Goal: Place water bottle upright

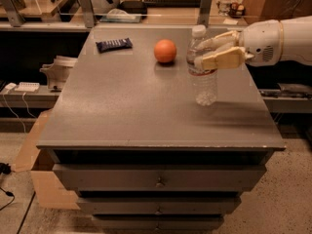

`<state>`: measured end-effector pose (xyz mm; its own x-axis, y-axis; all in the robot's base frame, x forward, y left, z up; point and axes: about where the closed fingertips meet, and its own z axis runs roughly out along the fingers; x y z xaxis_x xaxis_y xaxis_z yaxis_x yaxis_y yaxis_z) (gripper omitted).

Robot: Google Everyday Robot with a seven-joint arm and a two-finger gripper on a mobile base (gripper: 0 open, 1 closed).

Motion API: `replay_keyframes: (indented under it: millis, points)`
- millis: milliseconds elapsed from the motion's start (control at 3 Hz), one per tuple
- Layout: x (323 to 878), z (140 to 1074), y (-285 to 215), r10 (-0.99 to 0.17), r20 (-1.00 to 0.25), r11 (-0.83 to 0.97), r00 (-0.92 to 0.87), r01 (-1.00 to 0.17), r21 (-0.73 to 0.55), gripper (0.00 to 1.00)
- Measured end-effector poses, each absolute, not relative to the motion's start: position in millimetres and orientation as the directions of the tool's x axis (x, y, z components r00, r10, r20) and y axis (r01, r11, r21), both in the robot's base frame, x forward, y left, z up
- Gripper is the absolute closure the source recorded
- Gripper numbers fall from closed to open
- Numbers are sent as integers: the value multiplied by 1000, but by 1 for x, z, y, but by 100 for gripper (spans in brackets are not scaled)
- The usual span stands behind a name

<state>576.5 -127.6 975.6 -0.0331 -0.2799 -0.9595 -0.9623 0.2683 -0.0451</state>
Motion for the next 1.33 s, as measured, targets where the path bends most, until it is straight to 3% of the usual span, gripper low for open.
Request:
replay_keyframes:
  millis: [1333]
  points:
    - [578, 960, -157, -144, -987, 327, 67, -939, -111, 100]
